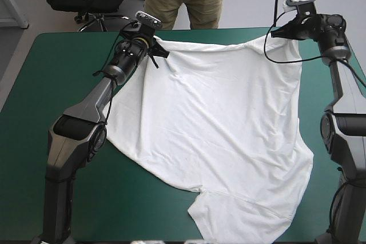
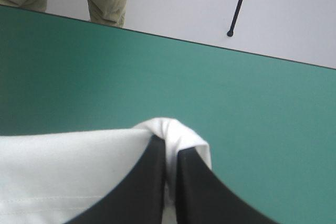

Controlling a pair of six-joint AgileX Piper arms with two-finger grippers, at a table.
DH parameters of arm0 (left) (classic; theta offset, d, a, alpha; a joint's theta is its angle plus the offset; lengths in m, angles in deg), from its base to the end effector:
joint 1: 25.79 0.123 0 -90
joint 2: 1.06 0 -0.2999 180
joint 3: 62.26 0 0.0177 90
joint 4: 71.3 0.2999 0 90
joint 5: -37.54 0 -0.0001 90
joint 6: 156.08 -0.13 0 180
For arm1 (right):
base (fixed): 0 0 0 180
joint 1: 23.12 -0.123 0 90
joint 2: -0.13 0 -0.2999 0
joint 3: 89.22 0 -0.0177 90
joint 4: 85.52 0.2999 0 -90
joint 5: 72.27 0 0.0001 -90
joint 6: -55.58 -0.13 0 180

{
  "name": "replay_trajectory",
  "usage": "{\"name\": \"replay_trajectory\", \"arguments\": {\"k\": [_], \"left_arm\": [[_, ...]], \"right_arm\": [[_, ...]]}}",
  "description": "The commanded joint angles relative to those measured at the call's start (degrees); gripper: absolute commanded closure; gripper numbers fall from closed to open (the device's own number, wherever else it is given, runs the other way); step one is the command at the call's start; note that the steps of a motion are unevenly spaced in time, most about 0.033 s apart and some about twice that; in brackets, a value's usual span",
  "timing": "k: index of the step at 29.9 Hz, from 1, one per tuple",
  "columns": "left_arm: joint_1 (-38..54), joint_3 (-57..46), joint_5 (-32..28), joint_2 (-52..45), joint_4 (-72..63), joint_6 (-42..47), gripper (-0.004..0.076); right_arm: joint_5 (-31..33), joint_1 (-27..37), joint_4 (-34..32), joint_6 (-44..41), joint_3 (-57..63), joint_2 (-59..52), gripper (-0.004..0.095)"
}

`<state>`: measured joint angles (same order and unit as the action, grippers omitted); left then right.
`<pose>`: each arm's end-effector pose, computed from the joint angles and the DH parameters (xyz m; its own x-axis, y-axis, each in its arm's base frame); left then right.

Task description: Fold the cloth

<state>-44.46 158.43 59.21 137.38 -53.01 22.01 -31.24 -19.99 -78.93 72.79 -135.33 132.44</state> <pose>0.6088 -0.1898 0.2375 -0.3543 0.4608 -0.8137 0.3560 0.8711 0.3383 0.6030 -0.0232 0.3041 -0.5867 -0.1795 -0.7897 -0.1329 0.9833 -0.1247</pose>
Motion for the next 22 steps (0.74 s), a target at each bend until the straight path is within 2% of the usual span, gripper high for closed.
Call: {"name": "replay_trajectory", "arguments": {"k": [1,3,5,7,9,10,13,14,15,17,22], "left_arm": [[-0.2,2.2,-11.4,-2.8,-2.0,0.5,0.0713],[-0.2,2.3,-13.2,-2.2,-2.1,0.5,0.0632],[-0.2,2.6,-13.2,-1.5,-2.1,0.5,0.0474],[-0.2,2.9,-12.6,-1.1,-2.1,1.1,0.0309],[-0.2,3.2,-11.7,-1.1,-1.8,2.8,0.0199],[-0.2,3.5,-10.5,-1.1,-1.6,3.6,0.0187],[-0.2,6.1,-4.7,-1.3,-1.5,3.9,0.0199],[-0.2,7.4,-2.5,-1.6,-1.4,4.1,0.0206],[-0.2,8.7,-0.4,-2.0,-1.4,3.2,0.0212],[-0.2,11.2,2.8,-3.4,-0.7,3.1,0.022],[-0.2,15.8,12.8,-9.1,-0.2,1.3,0.0222]], "right_arm": [[-4.0,1.0,-1.7,-0.6,-2.3,-3.1,0.0925],[-4.0,1.2,-1.7,-0.7,-2.3,-3.0,0.0925],[-3.2,1.5,0.8,0.4,-2.3,-3.0,0.0911],[-2.2,1.8,3.5,2.2,-2.3,-3.0,0.0821],[-1.9,2.0,4.1,2.4,-2.3,-3.0,0.0662],[-1.9,2.1,4.0,2.4,-2.3,-3.0,0.052],[-1.5,2.6,3.5,1.9,-2.7,-3.1,0.0197],[-0.7,2.7,2.9,1.6,-3.2,-3.1,0.0145],[0.3,2.8,1.9,1.0,-4.0,-3.2,0.0113],[2.3,2.9,1.3,0.5,-5.9,-3.5,0.0125],[12.9,3.2,1.3,1.0,-9.3,-6.4,0.0242]]}}
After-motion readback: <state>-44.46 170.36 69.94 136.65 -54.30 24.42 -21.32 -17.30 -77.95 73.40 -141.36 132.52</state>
